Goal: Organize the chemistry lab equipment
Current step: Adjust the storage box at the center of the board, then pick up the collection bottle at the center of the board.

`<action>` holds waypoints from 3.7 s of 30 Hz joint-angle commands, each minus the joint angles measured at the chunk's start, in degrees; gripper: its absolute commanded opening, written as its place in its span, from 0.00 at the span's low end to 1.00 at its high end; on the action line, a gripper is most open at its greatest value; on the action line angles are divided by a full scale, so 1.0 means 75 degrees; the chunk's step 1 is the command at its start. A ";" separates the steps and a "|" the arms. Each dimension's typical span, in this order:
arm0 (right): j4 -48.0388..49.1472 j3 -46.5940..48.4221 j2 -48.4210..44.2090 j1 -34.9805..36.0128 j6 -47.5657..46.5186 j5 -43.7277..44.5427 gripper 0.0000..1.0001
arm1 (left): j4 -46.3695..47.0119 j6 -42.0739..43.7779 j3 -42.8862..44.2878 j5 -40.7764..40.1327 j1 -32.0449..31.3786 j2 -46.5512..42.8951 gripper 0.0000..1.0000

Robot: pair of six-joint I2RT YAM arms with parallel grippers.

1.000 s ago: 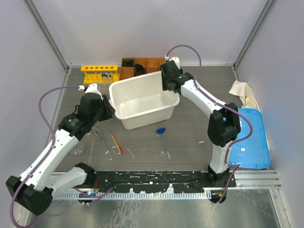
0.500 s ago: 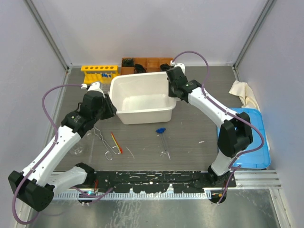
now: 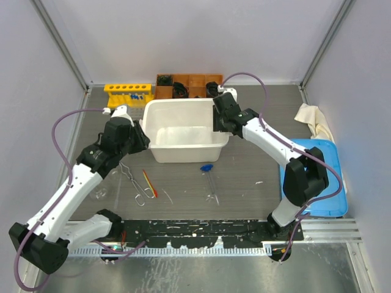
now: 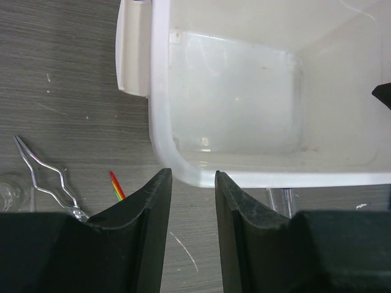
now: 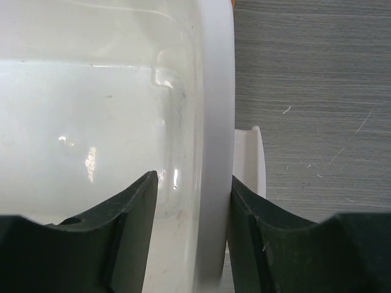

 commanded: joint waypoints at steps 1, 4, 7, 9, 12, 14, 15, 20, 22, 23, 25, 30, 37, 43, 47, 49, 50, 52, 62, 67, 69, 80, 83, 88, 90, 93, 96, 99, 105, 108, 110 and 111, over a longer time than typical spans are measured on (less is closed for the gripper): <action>0.0364 -0.0098 -0.0803 0.0192 0.0019 0.0621 0.52 | 0.0280 0.0031 0.0250 0.0032 0.0000 -0.0373 0.36; 0.0540 -0.0190 -0.1248 0.0479 -0.0136 0.1067 0.54 | 0.0319 0.0028 0.0210 0.0053 0.0006 -0.0683 0.36; 0.0599 -0.0127 -0.1676 0.0983 -0.0497 0.1654 0.55 | 0.0649 0.0042 -0.0035 0.0293 0.0006 -0.1119 0.37; 0.0620 -0.0039 -0.1956 0.1367 -0.0760 0.2014 0.54 | 0.0805 -0.0002 -0.0230 0.0501 0.0006 -0.1475 0.37; 0.0730 -0.0026 -0.2400 0.1665 -0.0895 0.1280 0.54 | 0.0767 -0.0027 -0.0547 0.0841 0.0000 -0.2058 0.37; 0.0787 -0.0117 -0.2680 0.1683 -0.0754 0.0451 0.54 | 0.0322 -0.0053 -0.0604 0.0606 0.0005 -0.2628 0.36; 0.0838 -0.0186 -0.2817 0.1709 -0.0655 0.0053 0.54 | 0.0084 -0.0072 -0.0593 0.0273 0.0006 -0.2966 0.36; 0.0749 -0.0379 -0.2845 0.2211 -0.0274 -0.0929 0.51 | -0.0840 -0.0244 -0.0240 -0.1506 0.0006 -0.5068 0.36; 0.0559 -0.0376 -0.2792 0.2620 -0.0146 -0.0363 0.51 | -0.1275 -0.0293 0.0001 -0.1715 0.0000 -0.5410 0.36; 0.0468 -0.0362 -0.2773 0.2810 -0.0065 -0.0138 0.51 | -0.1502 -0.0326 0.0139 -0.1690 0.0005 -0.5454 0.36; 0.0374 -0.0352 -0.2728 0.3217 0.0034 0.0030 0.51 | -0.2169 -0.0407 0.0414 -0.1368 0.0005 -0.5327 0.36; 0.0495 -0.0244 -0.2582 0.3762 0.0077 0.0591 0.50 | -0.3744 -0.0542 0.0801 -0.0762 0.0006 -0.4823 0.34; 0.0681 0.0208 -0.1754 0.3562 -0.0570 0.2612 0.53 | -0.3720 -0.0546 0.0278 -0.1553 0.0006 -0.4406 0.28; 0.0478 0.1056 -0.1132 0.0564 0.0056 -0.0920 0.51 | -0.2602 -0.0117 0.0607 -0.2511 0.0006 -0.2308 0.28; -0.0762 0.2902 -0.0510 -0.0275 -0.0175 -0.1087 0.52 | -0.3013 -0.0192 0.2704 -0.2620 0.0250 -0.0464 0.28; -0.1507 0.3941 -0.0129 -0.0301 -0.0290 -0.0905 0.52 | -0.3594 -0.0269 0.4071 -0.2108 0.0686 0.0391 0.28; -0.1888 0.4366 0.0065 -0.0312 -0.0313 -0.0871 0.52 | -0.3866 -0.0273 0.4696 -0.1700 0.1152 0.0782 0.28; -0.2391 0.4950 0.0351 -0.0341 -0.0372 -0.0929 0.53 | -0.4526 -0.0274 0.5542 -0.0716 0.2048 0.1440 0.28; -0.1797 0.3403 0.0068 -0.1073 -0.0317 -0.1927 0.53 | -0.5195 -0.1266 0.2716 0.1006 0.2879 0.0577 0.25; -0.1505 0.3182 -0.0020 -0.1149 -0.0272 -0.2244 0.53 | -0.5251 -0.1476 0.1281 0.1087 0.2877 -0.0148 0.25; -0.1178 0.2965 -0.0140 -0.1158 -0.0254 -0.2653 0.53 | -0.5168 -0.1413 0.1196 0.1017 0.2877 -0.0289 0.25; -0.0700 0.2413 -0.1079 -0.1151 -0.0432 -0.3157 0.52 | -0.4213 -0.1023 0.0860 0.0795 0.3167 0.0422 0.25; -0.0735 0.2328 -0.1220 -0.1153 -0.0500 -0.2974 0.52 | -0.4022 -0.0811 0.0894 0.1041 0.3654 0.0777 0.24; -0.0735 0.2174 -0.1381 -0.1159 -0.0646 -0.2652 0.52 | -0.4024 -0.0604 0.1073 0.0871 0.3837 0.1218 0.24; -0.0735 0.2158 -0.1376 -0.1151 -0.0655 -0.2615 0.53 | -0.3977 -0.0686 0.0979 0.0980 0.3968 0.1249 0.24; -0.0724 0.2158 -0.1331 -0.1161 -0.0647 -0.2611 0.53 | -0.3828 -0.0776 0.0704 0.1145 0.4252 0.1127 0.24; -0.0701 0.2147 -0.1307 -0.1163 -0.0653 -0.2622 0.53 | -0.3767 -0.0794 0.0477 0.1121 0.4368 0.1103 0.24; -0.0689 0.2134 -0.1292 -0.1166 -0.0656 -0.2640 0.53 | -0.3511 -0.0957 0.0202 0.1501 0.4610 0.1079 0.23; -0.0678 0.2122 -0.1262 -0.1176 -0.0675 -0.2621 0.53 | -0.3538 -0.1036 0.0038 0.1400 0.4725 0.1091 0.23; -0.0671 0.2100 -0.1219 -0.1183 -0.0685 -0.2639 0.53 | -0.3549 -0.1047 -0.0015 0.1326 0.4817 0.1124 0.23; -0.0665 0.2105 -0.1184 -0.1180 -0.0679 -0.2695 0.53 | -0.3594 -0.1042 -0.0017 0.1260 0.4956 0.1177 0.22; -0.0655 0.2116 -0.1178 -0.1183 -0.0679 -0.2709 0.53 | -0.3622 -0.1028 0.0006 0.1257 0.5050 0.1203 0.22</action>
